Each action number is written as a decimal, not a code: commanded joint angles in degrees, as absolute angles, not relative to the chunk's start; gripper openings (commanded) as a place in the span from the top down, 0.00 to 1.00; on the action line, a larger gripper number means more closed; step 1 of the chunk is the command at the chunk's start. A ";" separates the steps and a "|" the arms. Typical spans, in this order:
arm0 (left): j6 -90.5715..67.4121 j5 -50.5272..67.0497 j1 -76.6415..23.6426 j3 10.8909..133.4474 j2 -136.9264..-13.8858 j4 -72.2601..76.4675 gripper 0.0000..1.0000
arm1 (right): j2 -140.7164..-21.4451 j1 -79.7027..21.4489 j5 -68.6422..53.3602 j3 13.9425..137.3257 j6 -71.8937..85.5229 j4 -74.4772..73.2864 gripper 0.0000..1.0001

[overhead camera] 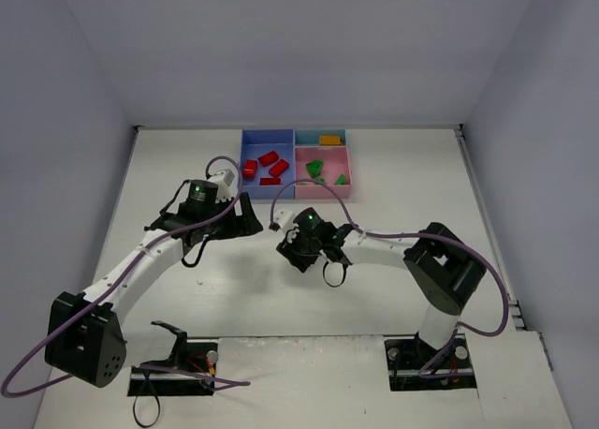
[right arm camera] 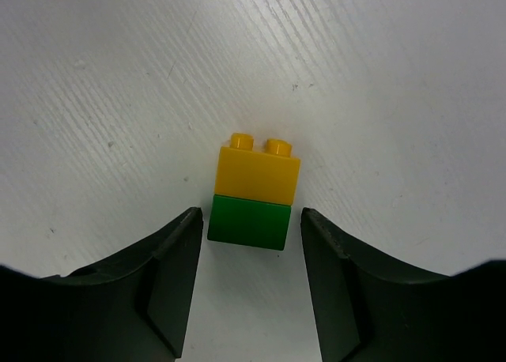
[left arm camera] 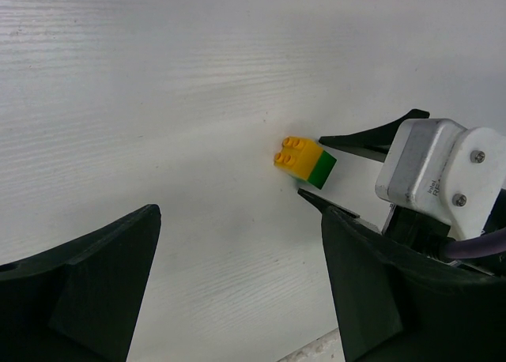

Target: Sort the legos into containers by color

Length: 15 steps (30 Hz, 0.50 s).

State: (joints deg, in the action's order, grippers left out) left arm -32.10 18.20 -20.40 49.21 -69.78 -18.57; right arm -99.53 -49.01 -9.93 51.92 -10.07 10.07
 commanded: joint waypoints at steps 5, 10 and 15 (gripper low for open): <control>-33.57 19.60 -20.04 49.66 -69.26 -14.86 0.24 | -97.74 -48.87 -9.76 51.51 -9.49 13.97 0.70; -34.28 22.40 -20.04 49.48 -69.17 -13.27 0.24 | -93.10 -48.95 -9.75 49.05 -11.42 15.73 1.00; -35.77 31.09 -20.13 49.40 -70.31 -9.06 0.24 | -84.65 -48.96 -11.77 45.27 -12.74 20.91 1.00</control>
State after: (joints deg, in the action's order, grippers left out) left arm -34.09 24.32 -20.40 48.93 -69.91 -15.11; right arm -91.85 -48.84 -10.26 45.54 -11.07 13.78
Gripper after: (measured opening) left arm 0.761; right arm 0.335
